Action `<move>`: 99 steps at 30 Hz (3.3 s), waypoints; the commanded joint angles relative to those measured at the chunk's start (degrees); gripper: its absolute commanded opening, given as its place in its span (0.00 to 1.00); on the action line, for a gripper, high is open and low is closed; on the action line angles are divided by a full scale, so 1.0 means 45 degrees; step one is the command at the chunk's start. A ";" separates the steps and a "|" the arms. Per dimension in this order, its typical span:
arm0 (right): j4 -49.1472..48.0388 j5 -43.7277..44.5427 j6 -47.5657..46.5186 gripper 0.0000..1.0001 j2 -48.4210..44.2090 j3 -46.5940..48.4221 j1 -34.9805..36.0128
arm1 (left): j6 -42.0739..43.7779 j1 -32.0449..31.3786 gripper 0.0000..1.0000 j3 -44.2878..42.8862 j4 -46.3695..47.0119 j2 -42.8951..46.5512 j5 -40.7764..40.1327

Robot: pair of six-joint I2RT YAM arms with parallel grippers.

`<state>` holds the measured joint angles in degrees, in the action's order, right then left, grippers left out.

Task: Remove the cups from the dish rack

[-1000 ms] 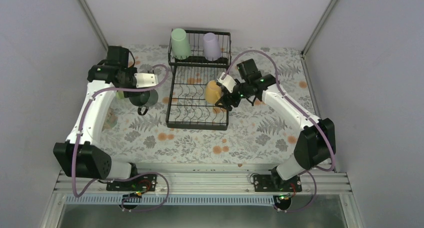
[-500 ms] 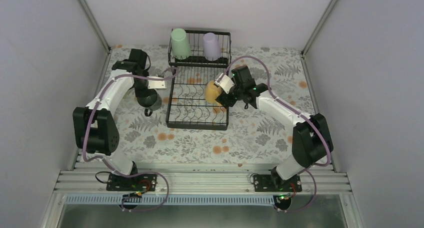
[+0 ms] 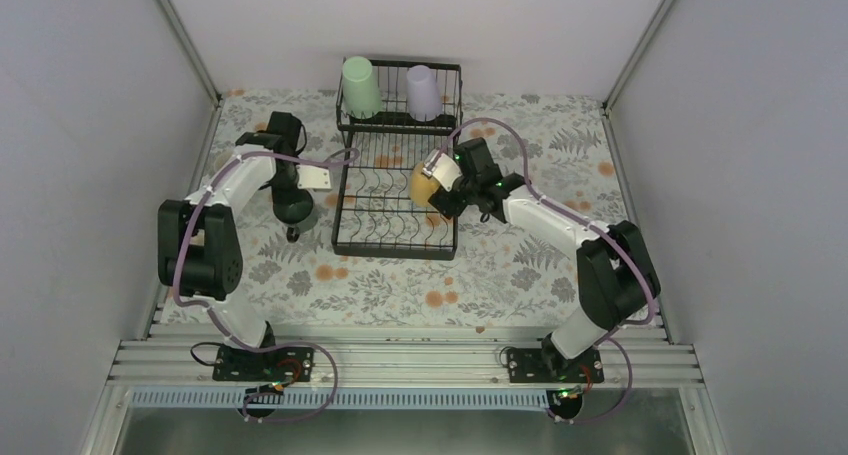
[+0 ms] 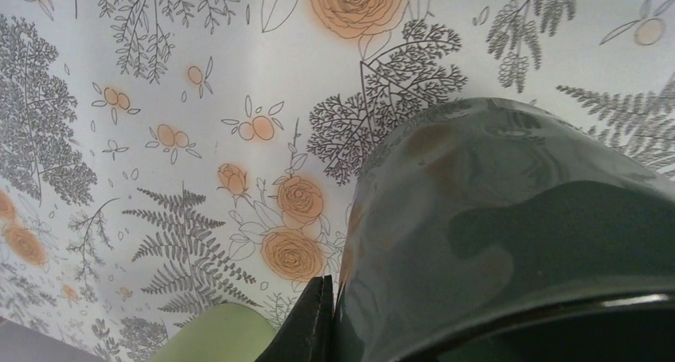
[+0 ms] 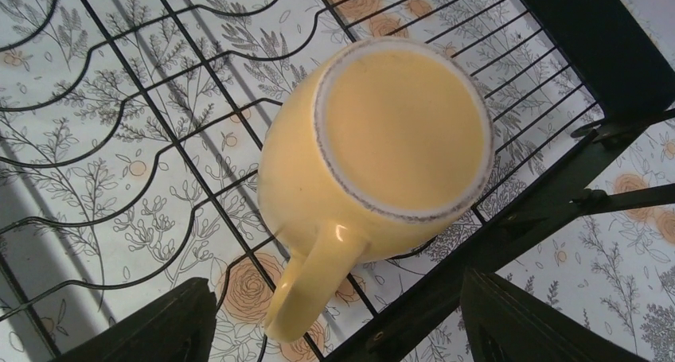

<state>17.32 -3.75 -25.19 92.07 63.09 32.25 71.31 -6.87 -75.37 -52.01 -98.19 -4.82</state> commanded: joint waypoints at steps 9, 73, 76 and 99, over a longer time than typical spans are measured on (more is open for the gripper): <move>-0.0473 0.0785 0.0461 0.75 0.1164 0.0041 0.0385 | 0.0131 0.0002 0.02 0.0558 0.1663 -0.0287 -0.1206; 1.2492 -1.6950 -0.2319 0.04 0.1516 0.9716 -0.4970 | -0.6359 -0.1914 1.00 0.3052 1.2873 0.7730 0.6751; 1.2498 -1.7265 -0.2529 0.03 0.1405 0.9544 -0.4970 | -0.6526 -0.2356 1.00 0.2822 1.3373 0.7393 0.7017; 1.2498 -1.7984 -0.2012 0.03 0.3096 1.0734 -0.5004 | -0.7955 -0.5004 0.83 0.1981 1.7275 0.4038 0.7327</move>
<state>73.93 -78.35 -33.41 106.94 108.84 9.67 40.12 -28.05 -62.54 20.25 -78.30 25.69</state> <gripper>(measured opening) 0.139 0.875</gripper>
